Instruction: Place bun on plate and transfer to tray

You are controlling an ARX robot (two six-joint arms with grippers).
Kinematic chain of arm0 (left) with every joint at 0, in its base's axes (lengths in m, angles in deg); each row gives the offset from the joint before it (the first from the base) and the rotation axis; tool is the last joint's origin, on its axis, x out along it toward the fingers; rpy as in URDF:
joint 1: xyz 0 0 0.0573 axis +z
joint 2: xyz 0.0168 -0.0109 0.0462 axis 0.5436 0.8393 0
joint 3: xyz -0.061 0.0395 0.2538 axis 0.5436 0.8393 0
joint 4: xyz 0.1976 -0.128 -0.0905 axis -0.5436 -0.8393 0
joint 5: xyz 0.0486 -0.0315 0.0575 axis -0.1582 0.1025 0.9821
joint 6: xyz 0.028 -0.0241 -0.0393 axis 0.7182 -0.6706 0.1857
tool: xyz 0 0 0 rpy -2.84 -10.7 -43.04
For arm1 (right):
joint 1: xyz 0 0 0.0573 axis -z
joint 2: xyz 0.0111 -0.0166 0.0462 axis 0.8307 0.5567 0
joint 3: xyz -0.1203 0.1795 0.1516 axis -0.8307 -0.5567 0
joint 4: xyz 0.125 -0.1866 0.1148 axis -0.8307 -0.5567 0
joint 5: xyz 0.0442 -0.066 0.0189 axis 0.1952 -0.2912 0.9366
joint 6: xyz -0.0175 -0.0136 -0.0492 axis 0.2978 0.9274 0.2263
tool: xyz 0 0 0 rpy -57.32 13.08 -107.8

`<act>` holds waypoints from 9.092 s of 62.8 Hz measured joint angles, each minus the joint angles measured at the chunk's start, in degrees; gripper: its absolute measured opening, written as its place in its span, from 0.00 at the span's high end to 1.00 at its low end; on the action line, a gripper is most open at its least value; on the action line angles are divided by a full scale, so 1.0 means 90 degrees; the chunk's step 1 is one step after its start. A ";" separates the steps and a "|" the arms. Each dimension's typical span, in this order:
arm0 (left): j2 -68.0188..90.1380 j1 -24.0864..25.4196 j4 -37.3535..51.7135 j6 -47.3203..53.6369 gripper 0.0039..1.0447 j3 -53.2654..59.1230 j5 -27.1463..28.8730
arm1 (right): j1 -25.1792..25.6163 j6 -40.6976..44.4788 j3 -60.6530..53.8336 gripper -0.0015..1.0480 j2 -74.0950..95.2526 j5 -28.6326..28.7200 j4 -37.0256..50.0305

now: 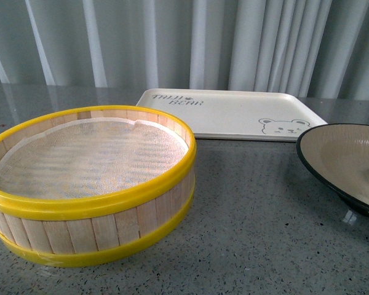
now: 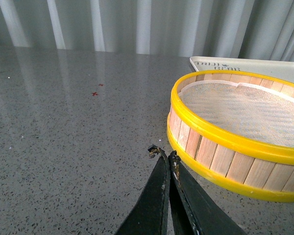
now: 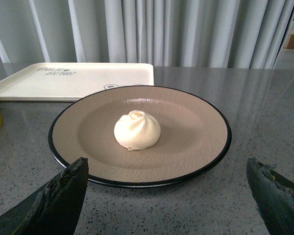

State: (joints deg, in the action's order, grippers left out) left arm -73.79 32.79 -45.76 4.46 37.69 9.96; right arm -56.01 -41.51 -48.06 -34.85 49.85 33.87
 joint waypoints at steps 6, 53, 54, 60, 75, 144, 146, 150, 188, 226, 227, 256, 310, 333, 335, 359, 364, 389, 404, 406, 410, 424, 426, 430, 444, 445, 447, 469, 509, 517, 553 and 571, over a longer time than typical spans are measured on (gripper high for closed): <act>-0.0005 0.0000 0.0000 0.0000 0.96 0.0000 0.0000 | 0.0000 0.0002 0.0000 0.08 0.0000 0.0000 0.0000; -0.0005 0.0000 0.0000 0.0002 0.05 0.0000 -0.0002 | -0.0777 0.1846 0.0325 0.08 0.0508 -0.0682 0.0355; -0.0005 0.0000 0.0000 0.0002 0.06 0.0000 -0.0002 | -0.0777 0.1904 0.0362 0.08 0.0546 -0.0629 0.0401; -0.0005 0.0000 0.0000 0.0000 0.06 0.0000 0.0005 | -0.0272 0.2064 0.0816 0.08 0.1328 -0.0136 0.1372; -0.0007 0.0000 0.0000 0.0000 0.06 0.0000 0.0002 | 0.2783 -0.0510 0.2560 0.08 0.4879 0.2395 0.2004; -0.0007 0.0000 0.0000 0.0000 0.06 0.0000 0.0002 | 0.2518 -0.6200 0.3577 0.36 0.8682 0.3939 0.1515; -0.0007 0.0000 0.0000 0.0000 0.06 0.0000 0.0000 | 0.2509 -0.6203 0.3577 0.43 0.8682 0.3942 0.1515; -0.0007 0.0000 0.0000 0.0002 0.06 0.0000 0.0002 | 0.2506 -0.6200 0.3577 0.56 0.8682 0.3946 0.1508; -0.0007 0.0000 0.0000 0.0000 0.06 0.0000 0.0000 | 0.2450 -0.6251 0.3215 0.97 0.8369 0.3976 0.1817; -0.0007 0.0000 0.0000 0.0000 0.06 0.0000 0.0000 | 0.1401 -0.7203 0.5340 0.97 1.0343 0.2929 0.3917; -0.0007 0.0000 0.0000 0.0002 0.06 0.0000 0.0000 | 0.1387 -0.7223 0.5423 0.97 1.0401 0.2924 0.3891; -0.0007 0.0000 0.0000 0.0002 0.06 0.0000 0.0000 | 0.0753 -0.7220 0.8529 0.97 1.2985 0.2458 0.2535; -0.0007 0.0000 0.0000 0.0000 0.06 0.0000 0.0002 | 0.0328 -0.7023 0.9173 0.93 1.3634 0.2531 0.2314; -0.0007 0.0000 0.0000 0.0000 0.06 0.0000 0.0000 | 0.0291 -0.7213 0.9007 0.27 1.3406 0.2450 0.2441; -0.0007 0.0000 0.0000 0.0000 0.06 0.0000 0.0000 | 0.0291 -0.7232 0.8881 0.20 1.3267 0.2409 0.2484; -0.0007 0.0000 0.0000 0.0000 0.06 0.0000 0.0000 | 0.0763 -0.7118 0.6598 0.08 1.0758 0.1999 0.2365; -0.0007 0.0000 0.0000 0.0000 0.06 0.0000 0.0000 | 0.1139 -0.6972 0.5926 0.08 0.9843 0.2161 0.2154; -0.0007 0.0000 0.0000 0.0000 0.06 0.0000 0.0000 | 0.3245 -0.6135 0.4153 0.08 0.6812 0.2817 0.0918; -0.0007 0.0000 0.0000 0.0000 0.06 0.0000 0.0000 | 0.3701 -0.3810 0.3548 0.08 0.5952 0.0758 0.2635; -0.0007 0.0000 0.0000 0.0000 0.06 0.0000 0.0000 | 0.3677 -0.3422 0.3444 0.08 0.5855 0.0503 0.2990; -0.0007 0.0000 0.0000 0.0000 0.06 0.0000 0.0000 | 0.3568 -0.2506 0.3252 0.08 0.5649 0.0070 0.3776; -0.0007 0.0000 0.0000 0.0000 0.06 0.0000 0.0002 | 0.3021 -0.0270 0.3349 0.19 0.4600 0.1511 0.3390; -0.0007 0.0000 0.0000 0.0002 0.06 0.0000 0.0000 | 0.2902 -0.0209 0.3407 0.24 0.4354 0.1957 0.2579; -0.0007 0.0000 0.0000 0.0000 0.06 0.0000 0.0000 | 0.2416 -0.0119 0.3116 0.36 0.3784 0.2164 0.1209; -0.0005 0.0000 0.0000 0.0000 0.06 0.0000 0.0005 | 0.1491 -0.0027 0.1885 0.75 0.2970 0.1392 0.0957; -0.0007 0.0000 0.0000 0.0000 0.06 0.0000 -0.0002 | 0.1462 -0.0024 0.1848 0.77 0.2936 0.1370 0.0967; -0.0007 0.0000 0.0000 0.0002 0.06 0.0000 -0.0002 | 0.1375 -0.0024 0.1749 0.82 0.2841 0.1302 0.0993; -0.0007 0.0000 0.0000 0.0000 0.06 0.0000 0.0000 | 0.0172 0.0002 0.0833 0.98 0.1965 0.0041 0.1083; -0.0005 0.0000 0.0000 0.0000 0.06 0.0000 0.0007 | 0.0005 0.0005 0.0228 0.98 0.0294 -0.0002 -0.0017; -0.0012 0.0000 0.0000 0.0000 0.06 0.0000 -0.0002 | 0.0002 0.0005 0.0051 0.98 0.0049 0.0000 -0.0017; -0.0017 0.0000 0.0000 0.0002 0.06 0.0000 0.0002 | 0.0002 0.0012 0.0005 0.76 0.0002 0.0002 -0.0017; -0.0017 0.0000 0.0000 0.0000 0.06 0.0000 0.0000 | 0.0002 0.0012 0.0005 0.26 0.0002 0.0000 -0.0017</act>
State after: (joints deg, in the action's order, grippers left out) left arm -73.94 32.79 -45.76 4.46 37.69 9.96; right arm -55.98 -41.40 -48.01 -34.83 49.85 33.72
